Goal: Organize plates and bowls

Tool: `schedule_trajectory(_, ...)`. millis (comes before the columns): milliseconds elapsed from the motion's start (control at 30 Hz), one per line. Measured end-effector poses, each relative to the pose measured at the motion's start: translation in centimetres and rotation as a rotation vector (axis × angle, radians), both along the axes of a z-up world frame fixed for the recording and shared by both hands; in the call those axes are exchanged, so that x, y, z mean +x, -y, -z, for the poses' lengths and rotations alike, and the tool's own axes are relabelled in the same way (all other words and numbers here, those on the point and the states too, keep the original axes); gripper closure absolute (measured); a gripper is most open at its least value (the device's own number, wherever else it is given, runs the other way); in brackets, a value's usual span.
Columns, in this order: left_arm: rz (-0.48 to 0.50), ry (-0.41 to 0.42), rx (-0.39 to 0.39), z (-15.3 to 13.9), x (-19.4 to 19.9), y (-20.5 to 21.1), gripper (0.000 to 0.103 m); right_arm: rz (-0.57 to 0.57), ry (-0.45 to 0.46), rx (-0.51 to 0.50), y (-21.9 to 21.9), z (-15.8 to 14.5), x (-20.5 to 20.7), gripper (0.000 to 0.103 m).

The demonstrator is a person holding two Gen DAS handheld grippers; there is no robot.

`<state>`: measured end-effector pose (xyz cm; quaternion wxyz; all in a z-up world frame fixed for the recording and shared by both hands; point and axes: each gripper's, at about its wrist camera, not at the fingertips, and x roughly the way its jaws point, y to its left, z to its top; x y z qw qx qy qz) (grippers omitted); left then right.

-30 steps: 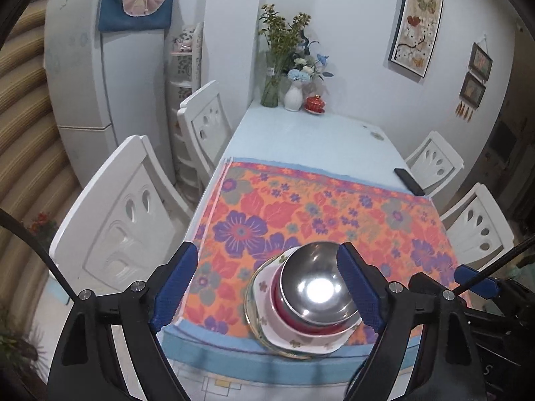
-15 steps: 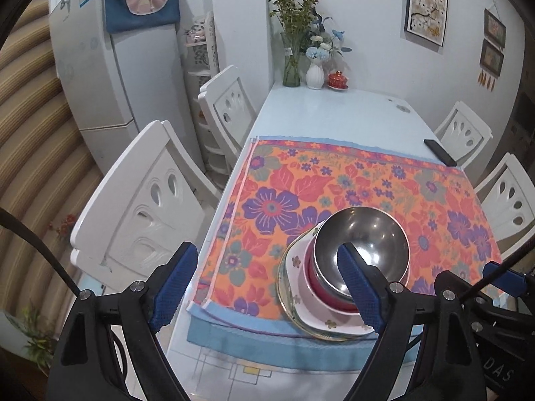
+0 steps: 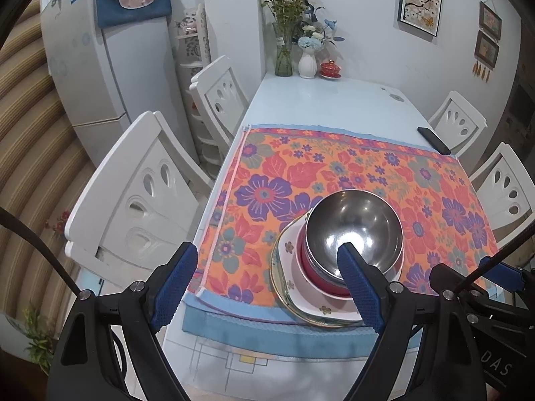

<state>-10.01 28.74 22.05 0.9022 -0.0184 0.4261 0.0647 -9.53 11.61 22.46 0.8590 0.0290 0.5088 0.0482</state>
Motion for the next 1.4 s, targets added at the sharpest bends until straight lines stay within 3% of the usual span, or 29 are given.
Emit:
schedule_trajectory(500,0.005,-0.015,-0.080,0.1,0.1,0.1,0.018,0.025,0.005,-0.003,0.6,-0.3,-0.7,0.030)
schedule_trajectory(833,0.042,-0.002,0.024,-0.1,0.9,1.8,0.018,0.055,0.006,-0.011,1.3,-0.4,-0.1,0.030)
schedule_trajectory(1400,0.053,-0.032,0.040,0.3,2.3,2.2,0.018,0.046,-0.004,-0.053,0.9,-0.3,0.5,0.030)
